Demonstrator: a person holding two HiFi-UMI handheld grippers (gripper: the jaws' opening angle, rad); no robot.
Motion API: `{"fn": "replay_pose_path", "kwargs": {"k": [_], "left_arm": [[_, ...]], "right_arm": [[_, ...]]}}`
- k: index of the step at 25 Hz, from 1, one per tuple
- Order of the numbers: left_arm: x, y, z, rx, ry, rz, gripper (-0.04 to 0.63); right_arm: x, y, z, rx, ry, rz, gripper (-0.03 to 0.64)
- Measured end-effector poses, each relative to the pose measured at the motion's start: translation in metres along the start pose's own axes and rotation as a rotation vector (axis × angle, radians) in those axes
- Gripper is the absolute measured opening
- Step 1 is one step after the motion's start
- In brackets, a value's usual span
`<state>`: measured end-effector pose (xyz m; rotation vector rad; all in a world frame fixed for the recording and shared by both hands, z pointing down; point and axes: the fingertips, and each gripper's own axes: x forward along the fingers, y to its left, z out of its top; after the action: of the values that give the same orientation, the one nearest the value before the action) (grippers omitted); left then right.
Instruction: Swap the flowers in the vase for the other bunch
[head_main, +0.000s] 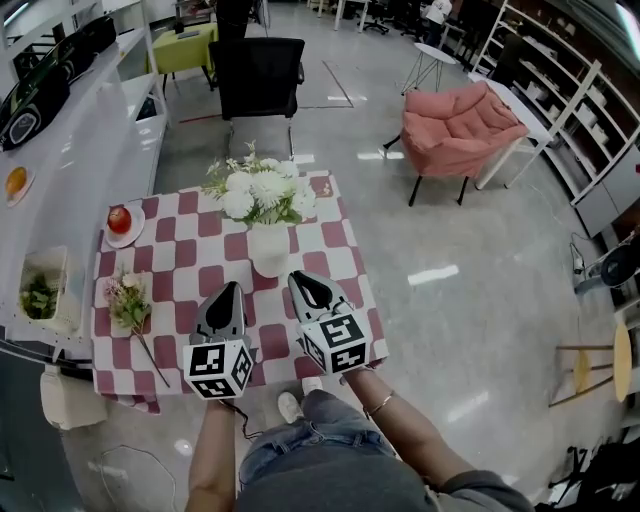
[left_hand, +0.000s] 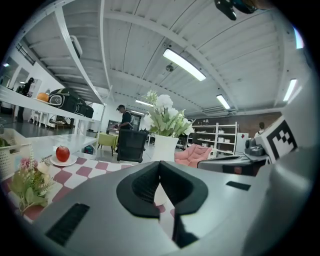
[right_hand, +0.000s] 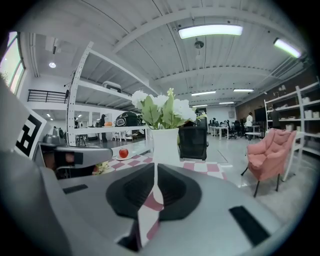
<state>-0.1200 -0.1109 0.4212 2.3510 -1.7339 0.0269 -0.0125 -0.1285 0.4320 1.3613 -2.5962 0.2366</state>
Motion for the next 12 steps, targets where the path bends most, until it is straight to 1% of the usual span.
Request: {"fn": "replay_pose_path", "kwargs": {"k": [3, 12], "left_arm": [[0.004, 0.001, 0.002, 0.003, 0.005, 0.003, 0.017], [0.024, 0.005, 0.007, 0.009, 0.012, 0.026, 0.017]], "right_arm": [[0.004, -0.001, 0.005, 0.009, -0.005, 0.017, 0.019], [0.024, -0.012, 0.015, 0.019, -0.015, 0.064, 0.122]]}}
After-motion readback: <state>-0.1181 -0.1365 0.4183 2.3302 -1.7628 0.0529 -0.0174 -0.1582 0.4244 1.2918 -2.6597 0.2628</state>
